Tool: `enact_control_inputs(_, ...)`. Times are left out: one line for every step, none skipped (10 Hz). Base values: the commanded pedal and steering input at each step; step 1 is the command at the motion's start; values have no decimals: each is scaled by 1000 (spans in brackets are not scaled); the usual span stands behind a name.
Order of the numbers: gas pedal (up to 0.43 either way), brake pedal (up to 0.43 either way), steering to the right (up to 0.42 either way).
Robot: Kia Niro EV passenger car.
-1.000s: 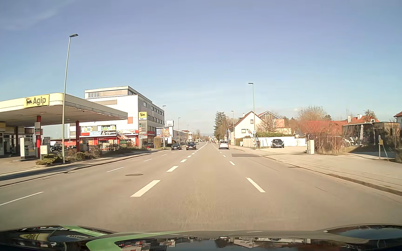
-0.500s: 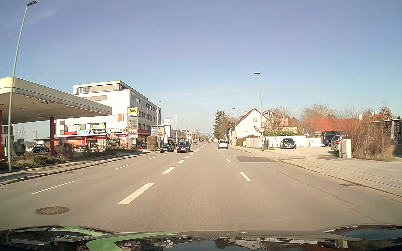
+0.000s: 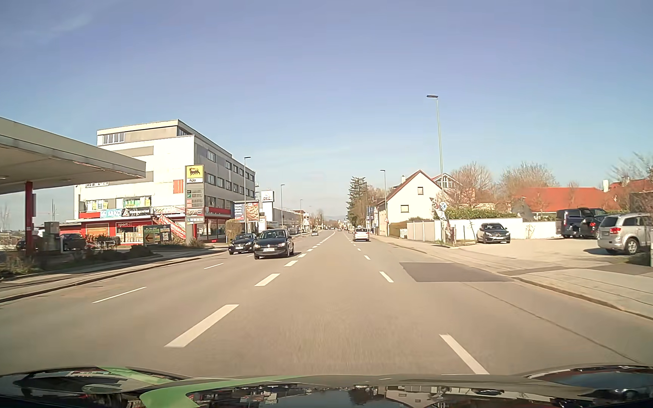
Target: Follow the waypoints while adhering to traffic rules and regulations
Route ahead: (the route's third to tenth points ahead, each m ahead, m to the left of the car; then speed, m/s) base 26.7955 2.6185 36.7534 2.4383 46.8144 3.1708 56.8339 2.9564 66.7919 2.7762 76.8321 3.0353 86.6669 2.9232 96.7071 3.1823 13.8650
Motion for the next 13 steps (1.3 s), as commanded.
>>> enact_control_inputs(67,0,-1)
enact_control_inputs(67,0,-1)
enact_control_inputs(67,0,-1)
enact_control_inputs(67,0,-2)
enact_control_inputs(67,0,-2)
enact_control_inputs(67,0,-3)
enact_control_inputs(67,0,-3)
enact_control_inputs(67,0,-4)
enact_control_inputs(67,0,-4)
enact_control_inputs(59,0,-4)
enact_control_inputs(59,0,-4)
enact_control_inputs(59,0,-5)
enact_control_inputs(59,0,-4)
